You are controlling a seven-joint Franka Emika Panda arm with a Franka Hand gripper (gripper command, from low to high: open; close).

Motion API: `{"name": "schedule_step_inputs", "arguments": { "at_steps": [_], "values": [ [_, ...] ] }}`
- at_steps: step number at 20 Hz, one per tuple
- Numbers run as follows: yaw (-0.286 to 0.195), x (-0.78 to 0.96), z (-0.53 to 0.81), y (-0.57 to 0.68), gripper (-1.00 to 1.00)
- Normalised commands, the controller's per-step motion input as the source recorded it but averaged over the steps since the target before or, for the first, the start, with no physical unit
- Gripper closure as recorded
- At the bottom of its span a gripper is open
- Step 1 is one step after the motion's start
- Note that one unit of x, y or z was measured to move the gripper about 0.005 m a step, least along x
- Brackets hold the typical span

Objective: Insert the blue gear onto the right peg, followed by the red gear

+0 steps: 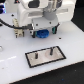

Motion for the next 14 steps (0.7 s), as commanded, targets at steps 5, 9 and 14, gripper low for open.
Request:
{"name": "schedule_step_inputs", "arguments": {
  "at_steps": [5,9,14],
  "values": [
    [0.0,-0.27,-0.07,-0.01,1.0],
    [0.0,-0.08,0.06,-0.01,1.0],
    [0.0,0.2,0.46,0.01,1.0]
  ]
}}
